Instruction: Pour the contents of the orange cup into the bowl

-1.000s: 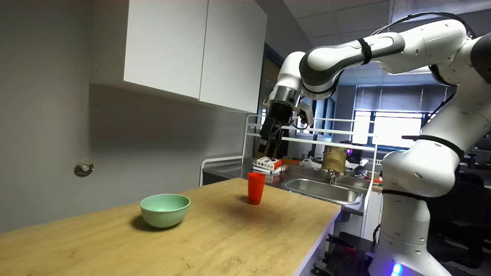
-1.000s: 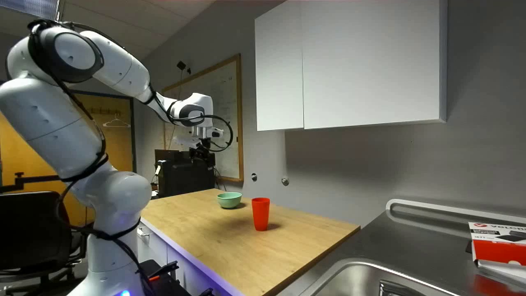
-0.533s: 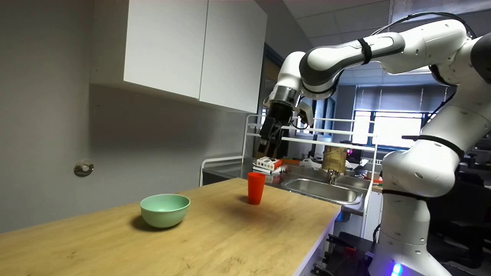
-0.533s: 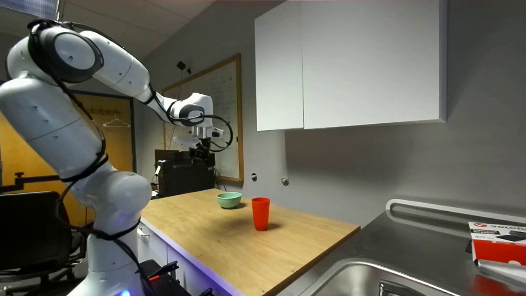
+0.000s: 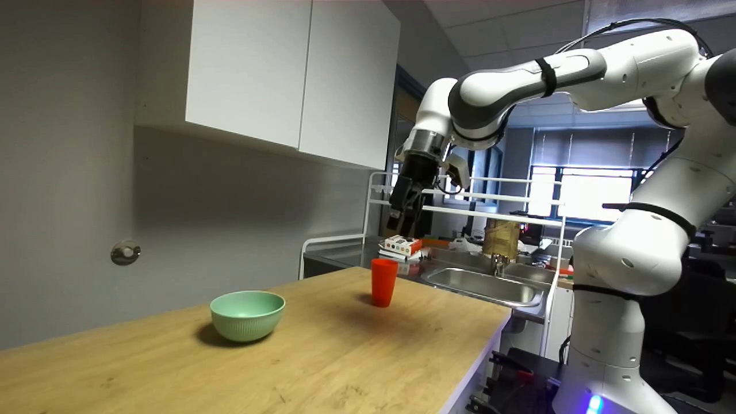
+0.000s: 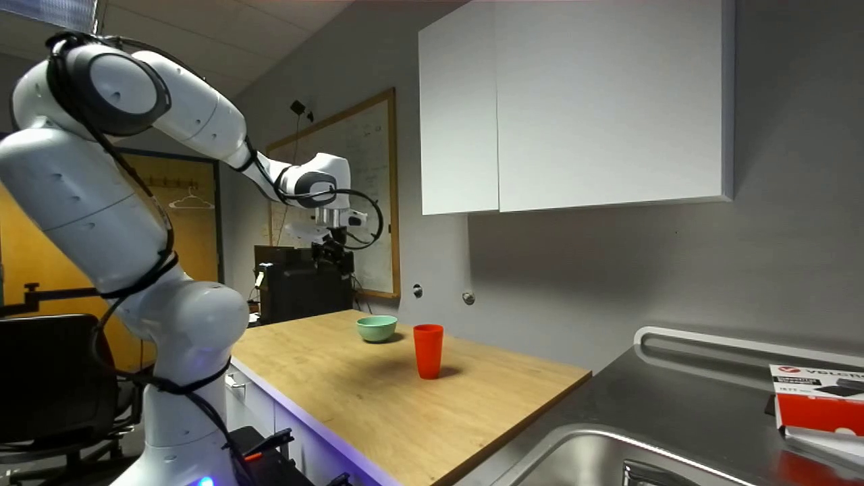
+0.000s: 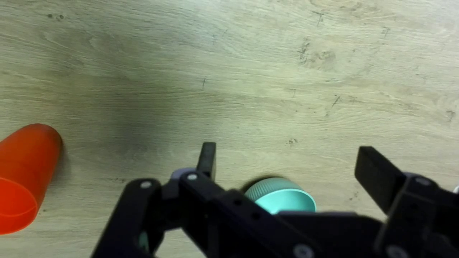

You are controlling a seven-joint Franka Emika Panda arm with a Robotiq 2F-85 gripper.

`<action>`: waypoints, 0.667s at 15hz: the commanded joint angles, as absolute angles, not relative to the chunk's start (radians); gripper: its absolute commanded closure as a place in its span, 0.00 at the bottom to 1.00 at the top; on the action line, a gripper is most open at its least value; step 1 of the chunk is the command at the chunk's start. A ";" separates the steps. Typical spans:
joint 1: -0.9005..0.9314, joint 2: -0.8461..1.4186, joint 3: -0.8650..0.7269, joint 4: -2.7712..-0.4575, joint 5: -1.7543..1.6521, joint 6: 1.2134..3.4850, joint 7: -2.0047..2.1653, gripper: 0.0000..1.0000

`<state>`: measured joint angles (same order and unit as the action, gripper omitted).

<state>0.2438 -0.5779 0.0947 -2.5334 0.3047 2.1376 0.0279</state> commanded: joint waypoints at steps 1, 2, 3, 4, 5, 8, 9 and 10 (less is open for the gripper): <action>0.216 -0.553 0.107 -2.518 0.297 2.148 0.036 0.00; 0.202 -0.547 0.114 -2.518 0.284 2.168 0.052 0.00; 0.191 -0.541 0.116 -2.516 0.274 2.190 0.059 0.00; 0.178 -0.533 0.114 -2.511 0.267 2.215 0.068 0.00; 0.166 -0.525 0.113 -2.507 0.260 2.238 0.077 0.00; 0.107 -0.484 0.103 -2.487 0.229 2.320 0.122 0.00; 0.082 -0.468 0.099 -2.478 0.215 2.347 0.143 0.00; 0.062 -0.452 0.090 -2.467 0.207 2.364 0.156 0.00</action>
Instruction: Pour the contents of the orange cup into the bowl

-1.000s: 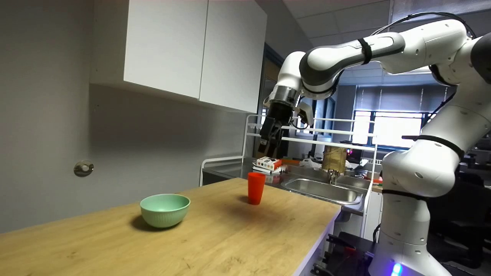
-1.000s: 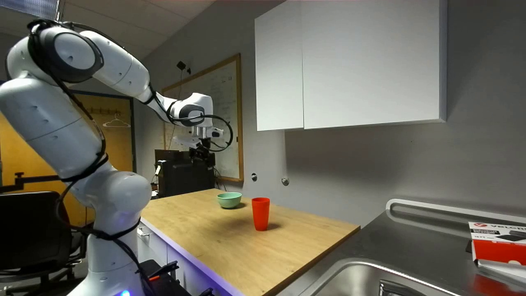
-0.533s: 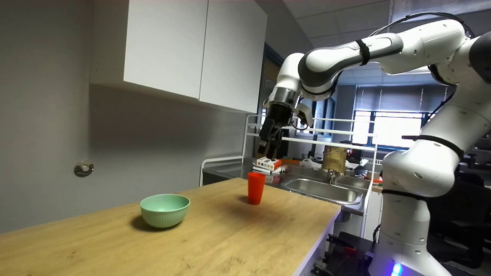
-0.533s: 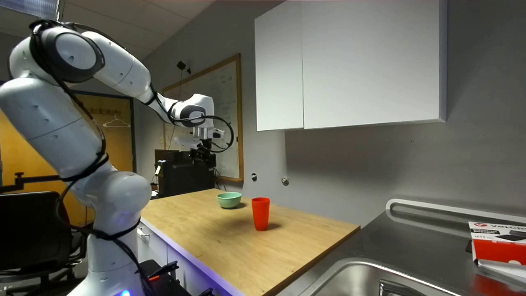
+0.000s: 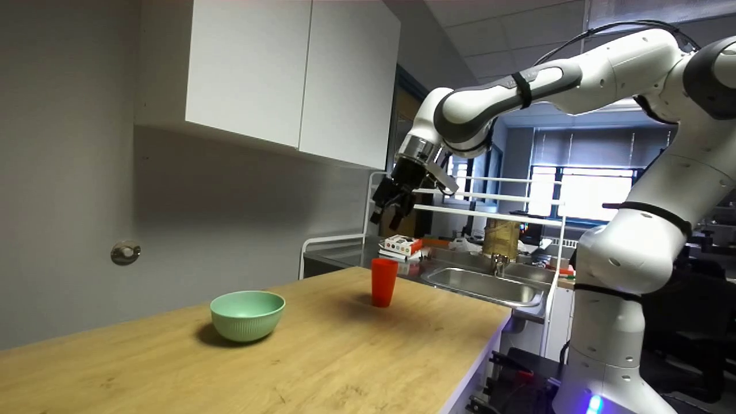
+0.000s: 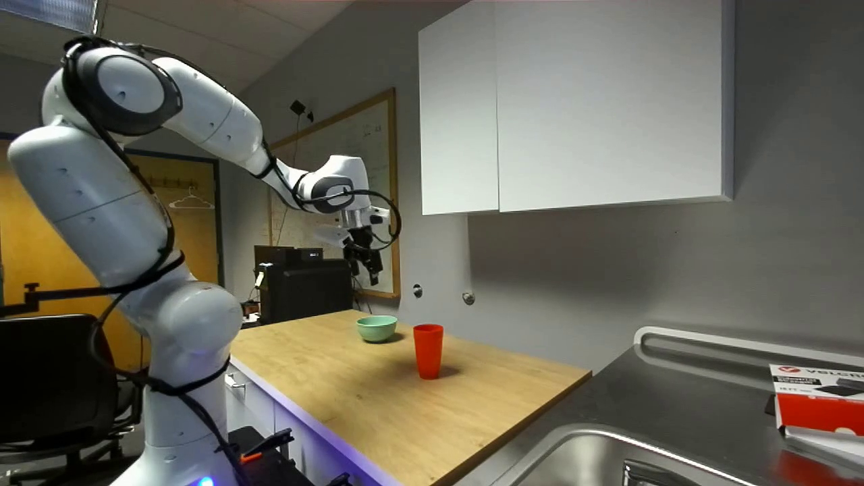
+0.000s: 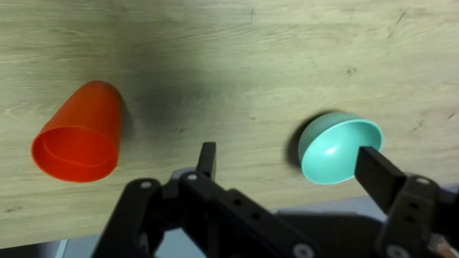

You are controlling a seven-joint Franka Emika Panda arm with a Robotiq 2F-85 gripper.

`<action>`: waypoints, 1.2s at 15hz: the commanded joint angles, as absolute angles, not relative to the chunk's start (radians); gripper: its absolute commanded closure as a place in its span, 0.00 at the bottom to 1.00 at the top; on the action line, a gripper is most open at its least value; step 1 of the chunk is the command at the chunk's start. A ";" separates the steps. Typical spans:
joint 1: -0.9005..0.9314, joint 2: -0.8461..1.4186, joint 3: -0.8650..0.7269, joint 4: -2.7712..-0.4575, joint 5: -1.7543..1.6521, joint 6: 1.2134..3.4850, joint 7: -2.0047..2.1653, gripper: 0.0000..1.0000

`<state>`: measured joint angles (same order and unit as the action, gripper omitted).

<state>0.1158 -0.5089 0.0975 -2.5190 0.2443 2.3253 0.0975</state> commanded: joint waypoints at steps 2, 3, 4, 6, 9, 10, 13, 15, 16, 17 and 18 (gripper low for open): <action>0.011 -0.414 0.085 -2.444 0.174 2.407 0.203 0.00; -0.013 -0.395 0.078 -2.431 0.161 2.420 0.223 0.00; -0.034 -0.370 0.071 -2.415 0.148 2.429 0.243 0.00; -0.079 -0.320 0.062 -2.384 0.113 2.441 0.288 0.00; -0.119 -0.240 0.033 -2.339 0.084 2.424 0.331 0.00; -0.130 -0.211 0.022 -2.328 0.075 2.420 0.344 0.00; -0.150 -0.116 -0.015 -2.290 0.062 2.410 0.380 0.00; -0.151 -0.058 -0.046 -2.269 0.082 2.400 0.380 0.00; -0.150 -0.030 -0.060 -2.258 0.099 2.393 0.375 0.00; -0.148 -0.007 -0.073 -2.248 0.113 2.387 0.370 0.00; -0.145 0.011 -0.083 -2.243 0.132 2.381 0.361 0.00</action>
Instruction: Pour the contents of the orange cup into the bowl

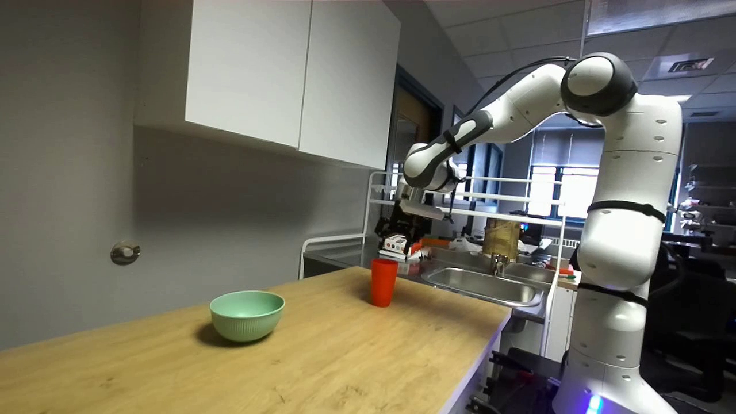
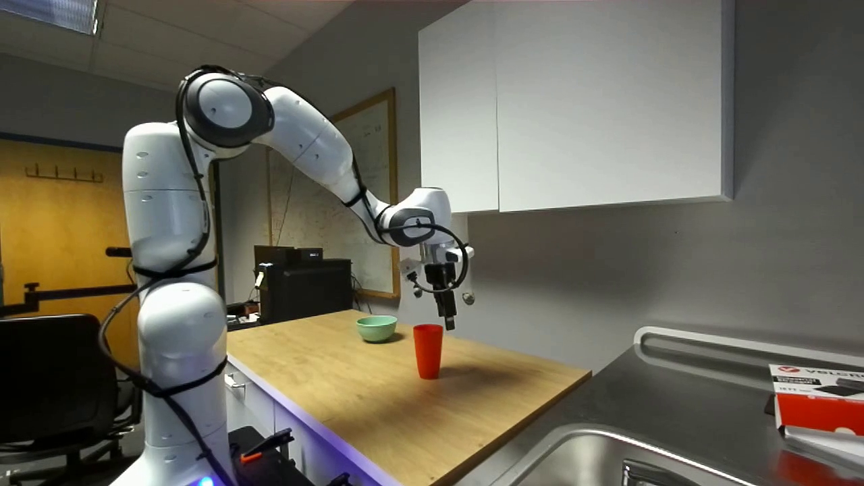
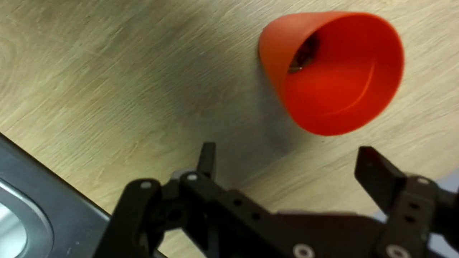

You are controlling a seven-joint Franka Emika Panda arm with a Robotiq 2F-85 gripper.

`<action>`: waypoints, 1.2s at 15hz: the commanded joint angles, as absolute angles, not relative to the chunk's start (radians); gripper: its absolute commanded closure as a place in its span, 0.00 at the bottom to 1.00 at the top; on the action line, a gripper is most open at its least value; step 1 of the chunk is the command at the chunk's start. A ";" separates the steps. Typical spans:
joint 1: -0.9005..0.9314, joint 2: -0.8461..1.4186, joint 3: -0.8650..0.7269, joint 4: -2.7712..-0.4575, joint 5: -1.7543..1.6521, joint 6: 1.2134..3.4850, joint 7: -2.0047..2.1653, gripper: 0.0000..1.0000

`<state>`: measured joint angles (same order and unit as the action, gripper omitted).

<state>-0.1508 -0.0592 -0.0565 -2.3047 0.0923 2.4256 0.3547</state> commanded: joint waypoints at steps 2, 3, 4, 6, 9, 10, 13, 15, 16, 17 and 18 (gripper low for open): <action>-0.142 0.040 -0.095 -2.226 0.154 2.370 0.361 0.00; -0.141 0.047 -0.099 -2.218 0.164 2.365 0.361 0.00; -0.139 0.049 -0.100 -2.213 0.174 2.362 0.359 0.00; -0.135 0.042 -0.099 -2.206 0.183 2.359 0.361 0.00; -0.128 0.012 -0.096 -2.207 0.190 2.359 0.358 0.00; -0.125 0.005 -0.095 -2.207 0.193 2.362 0.355 0.00; -0.118 -0.007 -0.092 -2.213 0.216 2.364 0.341 0.00; -0.112 -0.012 -0.090 -2.219 0.230 2.366 0.335 0.00; -0.109 -0.014 -0.089 -2.223 0.236 2.366 0.332 0.00; -0.106 -0.014 -0.088 -2.228 0.242 2.368 0.330 0.00; -0.103 -0.017 -0.088 -2.237 0.246 2.370 0.329 0.00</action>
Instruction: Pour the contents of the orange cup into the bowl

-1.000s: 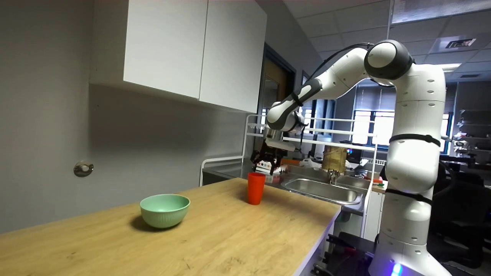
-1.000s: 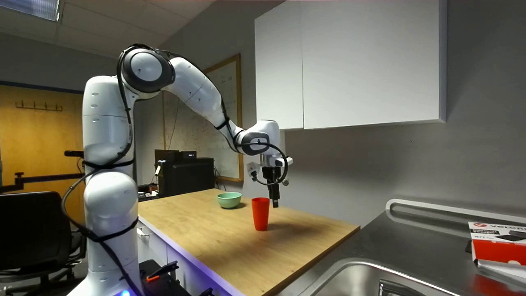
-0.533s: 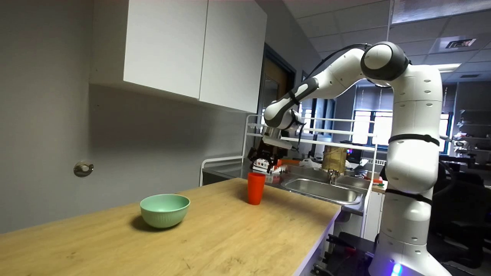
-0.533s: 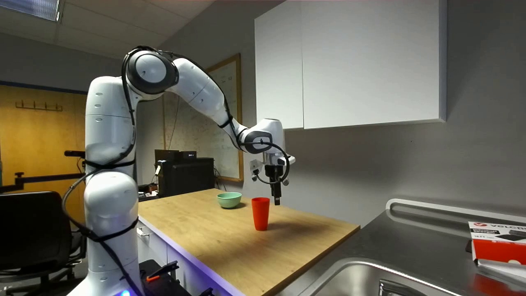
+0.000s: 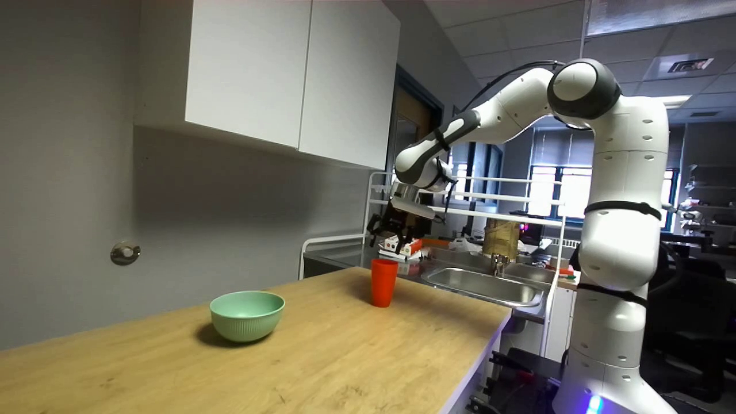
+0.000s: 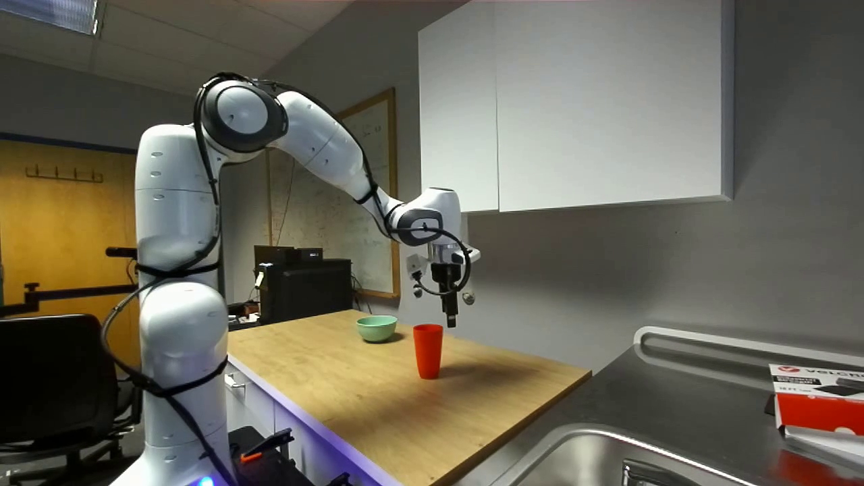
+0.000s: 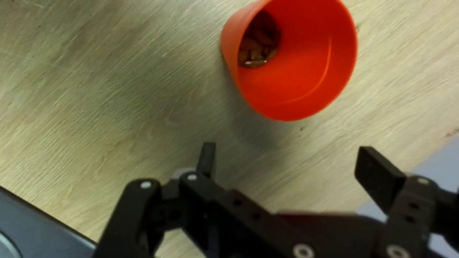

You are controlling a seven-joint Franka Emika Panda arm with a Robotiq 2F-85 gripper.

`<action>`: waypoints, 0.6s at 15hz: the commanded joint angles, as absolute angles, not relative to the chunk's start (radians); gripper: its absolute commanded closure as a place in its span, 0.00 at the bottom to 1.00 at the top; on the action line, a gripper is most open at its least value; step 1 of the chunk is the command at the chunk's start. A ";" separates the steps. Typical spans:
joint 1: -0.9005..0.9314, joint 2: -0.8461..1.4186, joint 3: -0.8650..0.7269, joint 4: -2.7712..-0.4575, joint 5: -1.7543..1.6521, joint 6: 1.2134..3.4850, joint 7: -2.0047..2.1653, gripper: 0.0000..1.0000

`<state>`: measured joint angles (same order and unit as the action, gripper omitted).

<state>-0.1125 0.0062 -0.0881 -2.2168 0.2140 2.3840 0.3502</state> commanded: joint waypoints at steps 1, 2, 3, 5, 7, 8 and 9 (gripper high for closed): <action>-0.100 -0.020 -0.088 -2.245 0.251 2.372 0.327 0.00; -0.099 -0.025 -0.088 -2.255 0.259 2.374 0.323 0.00; -0.097 -0.030 -0.088 -2.265 0.264 2.376 0.321 0.00; -0.098 -0.039 -0.091 -2.290 0.274 2.383 0.315 0.00; -0.101 -0.049 -0.094 -2.316 0.290 2.387 0.309 0.00; -0.103 -0.057 -0.096 -2.332 0.300 2.391 0.304 0.00; -0.104 -0.062 -0.098 -2.344 0.309 2.393 0.299 0.00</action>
